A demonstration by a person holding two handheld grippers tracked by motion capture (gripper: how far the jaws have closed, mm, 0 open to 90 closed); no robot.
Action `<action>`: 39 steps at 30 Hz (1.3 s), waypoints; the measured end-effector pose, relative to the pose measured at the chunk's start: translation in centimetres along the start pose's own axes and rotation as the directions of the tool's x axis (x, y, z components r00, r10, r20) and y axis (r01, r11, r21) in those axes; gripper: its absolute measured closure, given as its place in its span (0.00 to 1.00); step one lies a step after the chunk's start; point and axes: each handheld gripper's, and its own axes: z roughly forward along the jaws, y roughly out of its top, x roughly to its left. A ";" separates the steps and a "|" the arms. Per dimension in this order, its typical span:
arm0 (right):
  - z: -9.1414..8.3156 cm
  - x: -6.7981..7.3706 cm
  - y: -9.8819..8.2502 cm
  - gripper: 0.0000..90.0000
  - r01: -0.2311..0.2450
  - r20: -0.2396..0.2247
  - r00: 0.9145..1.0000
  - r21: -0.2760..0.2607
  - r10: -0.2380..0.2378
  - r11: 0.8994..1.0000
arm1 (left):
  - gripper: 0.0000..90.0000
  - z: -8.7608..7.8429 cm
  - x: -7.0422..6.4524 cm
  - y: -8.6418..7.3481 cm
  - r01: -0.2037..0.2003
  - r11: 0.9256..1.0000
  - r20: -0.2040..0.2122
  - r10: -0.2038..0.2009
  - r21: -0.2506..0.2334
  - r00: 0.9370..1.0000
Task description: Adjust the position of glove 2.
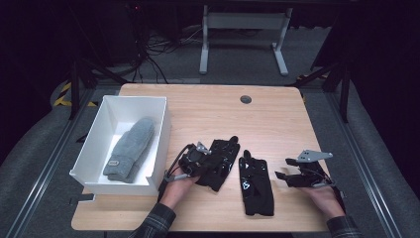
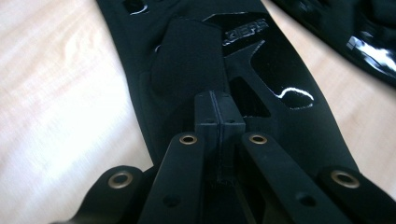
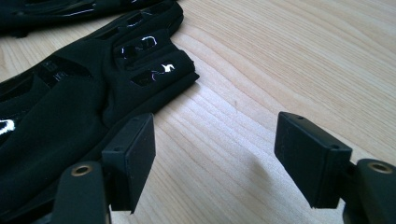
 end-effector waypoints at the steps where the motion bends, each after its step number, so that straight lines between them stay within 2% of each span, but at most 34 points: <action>1: 0.0 0.0 0.0 0.33 0.002 0.001 1.000 0.003 -0.002 1.000 | 1.00 -0.2 -0.3 -0.4 -0.003 1.000 0.010 0.003 0.005 1.000; 7: -0.1 0.1 0.0 0.34 0.001 -0.001 1.000 -0.001 -0.001 1.000 | 1.00 -0.9 -1.4 -1.7 -0.002 1.000 0.036 0.002 0.005 0.999; 8: 0.0 0.1 0.0 0.34 0.001 -0.001 1.000 -0.001 -0.001 1.000 | 1.00 -1.1 -1.8 -2.2 -0.003 1.000 0.054 0.003 0.006 0.999; 14: 0.0 0.1 0.0 0.33 0.005 -0.002 1.000 0.004 -0.005 1.000 | 1.00 -1.6 -3.0 -3.1 -0.018 1.000 0.070 0.017 0.013 0.997; 15: 0.0 0.1 0.0 0.33 0.004 -0.003 1.000 0.005 -0.004 1.000 | 0.98 -1.6 -3.0 -3.1 -0.020 1.000 0.063 0.020 0.008 0.998; 17: 0.1 0.2 0.1 0.34 0.006 -0.005 1.000 0.006 -0.006 1.000 | 0.87 -2.0 -3.0 -2.8 -0.022 1.000 0.047 0.022 -0.005 0.999; 21: 0.1 0.2 0.1 0.34 0.006 -0.005 1.000 0.006 -0.006 1.000 | 0.77 -2.6 -2.6 -2.1 0.000 0.998 -0.022 -0.002 -0.057 1.000; 23: 0.0 0.2 0.1 0.34 0.005 -0.006 1.000 0.006 -0.005 1.000 | 0.75 -2.6 -2.0 -1.7 0.018 0.998 -0.052 -0.021 -0.062 0.998; 24: 0.0 0.3 0.1 0.34 0.004 -0.007 1.000 0.005 -0.004 1.000 | 0.74 -2.5 -1.6 -1.4 0.039 0.997 -0.074 -0.044 -0.071 0.996; 26: -0.2 0.4 0.1 0.34 0.007 -0.009 1.000 0.001 -0.007 1.000 | 0.73 -2.3 -0.9 -1.2 0.074 0.995 -0.085 -0.080 -0.074 0.993; 27: -0.3 0.5 0.2 0.34 0.005 -0.015 1.000 -0.001 -0.005 1.000 | 0.72 -2.3 -0.6 -1.2 0.080 0.995 -0.092 -0.086 -0.065 0.992; 28: -0.3 0.5 0.2 0.34 0.005 -0.015 1.000 -0.001 -0.005 1.000 | 0.72 -2.3 -0.6 -1.2 0.080 0.995 -0.092 -0.086 -0.065 0.992; 29: -0.4 0.6 0.2 0.34 0.007 -0.018 1.000 0.000 -0.007 1.000 | 0.72 -2.0 -0.2 -1.3 0.096 0.994 -0.103 -0.102 -0.055 0.989; 31: -0.7 1.2 -0.1 0.37 0.024 -0.037 0.999 0.007 -0.024 1.000 | 0.72 -1.7 0.1 -1.5 0.114 0.993 -0.097 -0.118 -0.043 0.988; 35: -1.0 2.2 -0.2 0.44 0.048 -0.073 0.996 0.012 -0.047 0.999 | 0.72 -1.2 -0.1 -1.9 0.112 0.993 -0.092 -0.113 -0.023 0.989; 37: -1.2 2.6 -0.3 0.54 0.063 -0.085 0.994 0.016 -0.062 0.998 | 0.72 -1.1 -0.1 -2.0 0.113 0.993 -0.088 -0.115 -0.019 0.989; 39: -1.2 2.9 -0.3 0.63 0.068 -0.107 0.992 0.016 -0.066 0.998 | 0.77 -1.2 -0.2 -2.0 0.110 0.994 -0.081 -0.110 -0.011 0.991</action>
